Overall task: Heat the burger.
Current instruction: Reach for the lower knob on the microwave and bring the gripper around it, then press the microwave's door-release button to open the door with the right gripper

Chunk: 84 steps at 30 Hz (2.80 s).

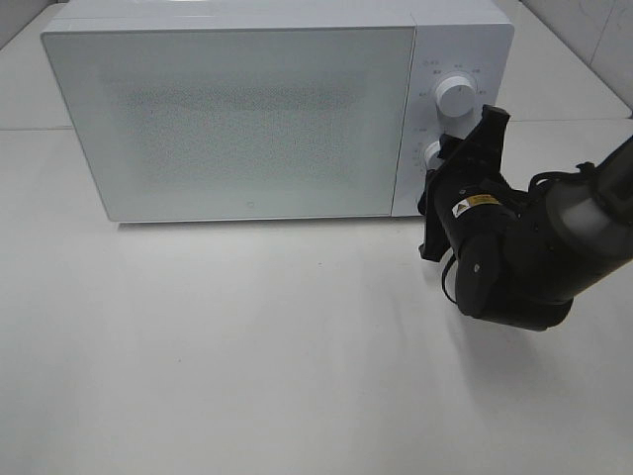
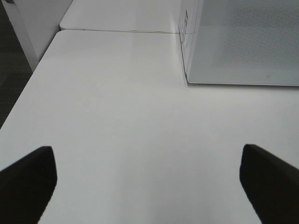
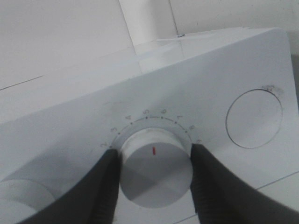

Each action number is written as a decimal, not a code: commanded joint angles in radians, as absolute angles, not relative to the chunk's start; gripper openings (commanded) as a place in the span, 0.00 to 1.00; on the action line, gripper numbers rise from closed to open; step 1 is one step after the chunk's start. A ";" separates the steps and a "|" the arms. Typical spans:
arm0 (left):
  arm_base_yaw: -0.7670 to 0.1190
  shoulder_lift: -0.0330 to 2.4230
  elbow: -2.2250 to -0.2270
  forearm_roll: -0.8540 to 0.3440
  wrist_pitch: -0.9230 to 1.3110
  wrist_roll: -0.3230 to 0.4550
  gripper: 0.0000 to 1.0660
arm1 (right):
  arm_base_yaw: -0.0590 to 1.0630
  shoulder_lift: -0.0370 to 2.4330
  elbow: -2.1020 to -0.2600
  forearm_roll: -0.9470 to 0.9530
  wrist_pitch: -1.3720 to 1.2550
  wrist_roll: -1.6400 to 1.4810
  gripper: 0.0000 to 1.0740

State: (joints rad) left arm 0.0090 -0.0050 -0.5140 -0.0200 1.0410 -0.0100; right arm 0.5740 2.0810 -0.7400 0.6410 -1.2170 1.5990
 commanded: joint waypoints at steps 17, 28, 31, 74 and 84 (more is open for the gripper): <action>0.012 -0.022 -0.511 -0.015 1.035 -0.008 0.94 | 0.570 2.061 -0.753 0.689 -1.434 1.478 0.39; 0.012 -0.022 -0.511 -0.015 1.035 -0.008 0.94 | 0.573 2.048 -0.751 0.695 -1.434 1.441 0.58; 0.012 -0.022 -0.511 -0.015 1.035 -0.008 0.94 | 0.573 2.023 -0.734 0.656 -1.433 1.397 0.59; 0.012 -0.022 -0.511 -0.015 1.035 -0.008 0.94 | 0.451 1.307 -0.524 0.311 -0.242 0.120 0.59; 0.012 -0.022 -0.511 -0.015 1.035 -0.008 0.94 | 0.442 1.129 -0.600 -0.012 0.281 0.056 0.59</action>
